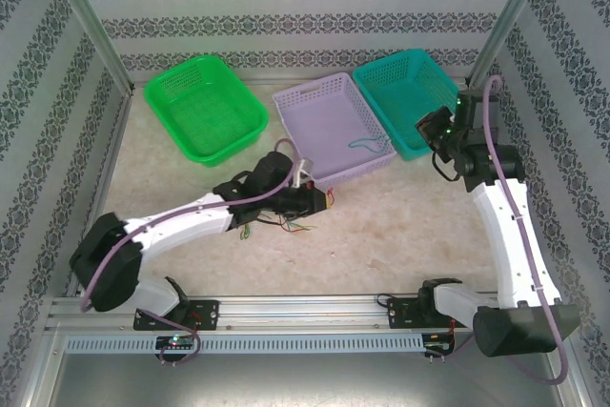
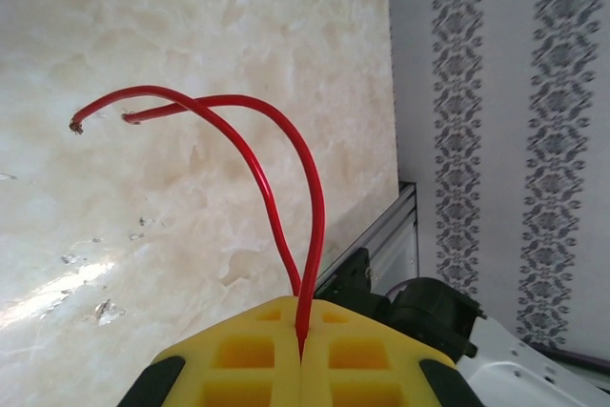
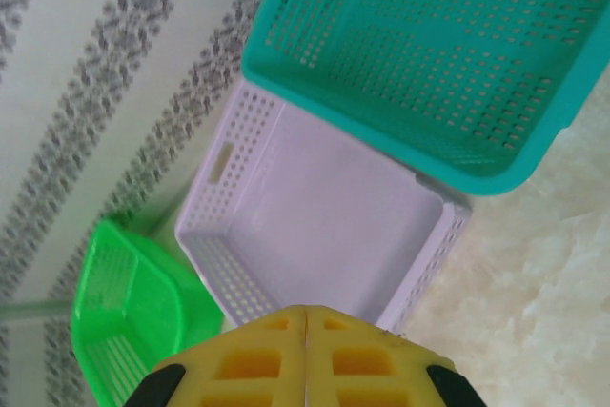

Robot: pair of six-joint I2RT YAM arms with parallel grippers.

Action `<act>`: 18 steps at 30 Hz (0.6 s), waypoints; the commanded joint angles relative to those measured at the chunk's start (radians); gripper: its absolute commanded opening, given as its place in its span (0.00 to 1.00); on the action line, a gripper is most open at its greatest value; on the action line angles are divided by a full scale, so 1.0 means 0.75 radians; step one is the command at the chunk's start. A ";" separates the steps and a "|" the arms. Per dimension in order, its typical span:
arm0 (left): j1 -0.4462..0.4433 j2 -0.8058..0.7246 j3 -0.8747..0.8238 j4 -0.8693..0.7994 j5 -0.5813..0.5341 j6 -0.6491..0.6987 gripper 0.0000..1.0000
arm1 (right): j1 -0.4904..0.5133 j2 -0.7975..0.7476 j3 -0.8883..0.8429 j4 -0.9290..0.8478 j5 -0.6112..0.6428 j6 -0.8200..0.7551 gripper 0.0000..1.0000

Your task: Untangle the cables

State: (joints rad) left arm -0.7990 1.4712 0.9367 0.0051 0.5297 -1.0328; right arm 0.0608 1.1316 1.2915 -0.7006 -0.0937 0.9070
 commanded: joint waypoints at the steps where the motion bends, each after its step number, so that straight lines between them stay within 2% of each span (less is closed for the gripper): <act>1: -0.055 0.121 0.061 0.104 -0.015 -0.012 0.00 | 0.054 -0.036 -0.031 -0.055 0.080 -0.130 0.00; 4: -0.069 0.242 0.092 0.136 -0.045 0.002 0.00 | 0.083 -0.057 -0.079 -0.068 0.086 -0.170 0.00; 6: -0.068 0.306 0.136 0.120 -0.058 0.025 0.04 | 0.098 -0.067 -0.108 -0.072 0.093 -0.195 0.00; 9: -0.070 0.367 0.215 0.080 -0.038 0.045 0.39 | 0.118 -0.082 -0.138 -0.092 0.121 -0.223 0.00; 11: -0.076 0.349 0.244 0.035 -0.057 0.061 0.54 | 0.125 -0.092 -0.156 -0.101 0.131 -0.238 0.00; 14: -0.076 0.242 0.249 -0.042 -0.128 0.102 0.60 | 0.125 -0.098 -0.161 -0.119 0.125 -0.260 0.00; 18: -0.077 0.099 0.306 -0.219 -0.199 0.207 0.63 | 0.125 -0.078 -0.141 -0.155 0.098 -0.296 0.00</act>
State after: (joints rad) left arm -0.8444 1.6314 1.1038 -0.0475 0.4377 -0.9630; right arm 0.1425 1.0782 1.1755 -0.7822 -0.0303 0.7303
